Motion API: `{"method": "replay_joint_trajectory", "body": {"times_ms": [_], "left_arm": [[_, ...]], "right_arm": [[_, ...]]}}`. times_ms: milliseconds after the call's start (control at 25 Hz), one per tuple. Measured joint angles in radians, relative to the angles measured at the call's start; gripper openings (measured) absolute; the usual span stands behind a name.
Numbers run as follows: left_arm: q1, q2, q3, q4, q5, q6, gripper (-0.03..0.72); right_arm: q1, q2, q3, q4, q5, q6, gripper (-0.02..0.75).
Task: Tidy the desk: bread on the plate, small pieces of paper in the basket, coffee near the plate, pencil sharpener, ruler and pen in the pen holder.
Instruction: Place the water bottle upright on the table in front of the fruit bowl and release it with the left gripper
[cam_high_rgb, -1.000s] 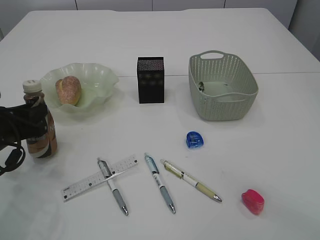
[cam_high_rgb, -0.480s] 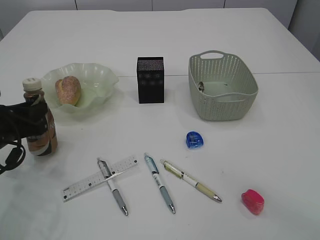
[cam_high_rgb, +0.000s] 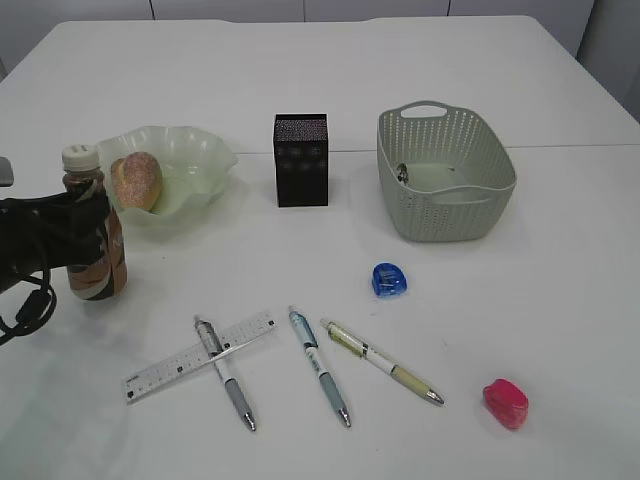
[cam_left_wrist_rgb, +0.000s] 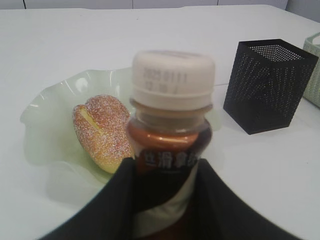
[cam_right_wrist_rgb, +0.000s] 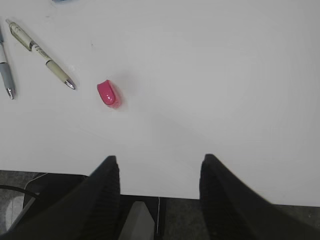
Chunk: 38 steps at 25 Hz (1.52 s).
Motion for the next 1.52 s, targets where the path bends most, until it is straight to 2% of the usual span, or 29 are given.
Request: {"method": "replay_joint_trajectory", "body": {"times_ms": [1520], "left_arm": [[0.0,0.064,-0.032,-0.005,-0.012,0.0,0.234]], "right_arm": [[0.0,0.0,0.0,0.019,0.0,0.0,0.414]]}}
